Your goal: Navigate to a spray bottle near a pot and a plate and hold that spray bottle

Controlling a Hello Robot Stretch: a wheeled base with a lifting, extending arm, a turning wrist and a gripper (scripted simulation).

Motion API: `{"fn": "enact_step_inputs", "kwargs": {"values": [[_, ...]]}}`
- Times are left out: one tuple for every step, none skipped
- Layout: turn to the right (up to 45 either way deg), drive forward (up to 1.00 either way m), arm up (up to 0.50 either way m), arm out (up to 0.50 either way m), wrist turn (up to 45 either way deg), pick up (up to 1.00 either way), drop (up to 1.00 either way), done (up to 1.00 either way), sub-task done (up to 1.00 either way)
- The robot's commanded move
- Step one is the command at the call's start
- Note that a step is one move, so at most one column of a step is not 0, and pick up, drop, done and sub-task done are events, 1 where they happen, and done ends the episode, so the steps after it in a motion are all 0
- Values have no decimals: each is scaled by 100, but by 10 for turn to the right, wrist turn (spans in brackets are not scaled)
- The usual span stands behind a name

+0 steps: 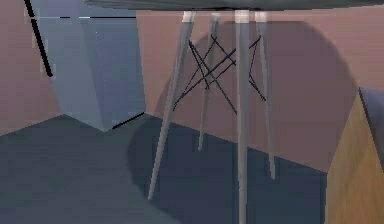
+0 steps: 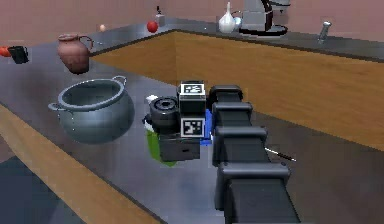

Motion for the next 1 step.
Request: {"fn": "enact_step_inputs", "kwargs": {"values": [[0, 0, 0, 0, 0, 0, 0, 100, 0]]}}
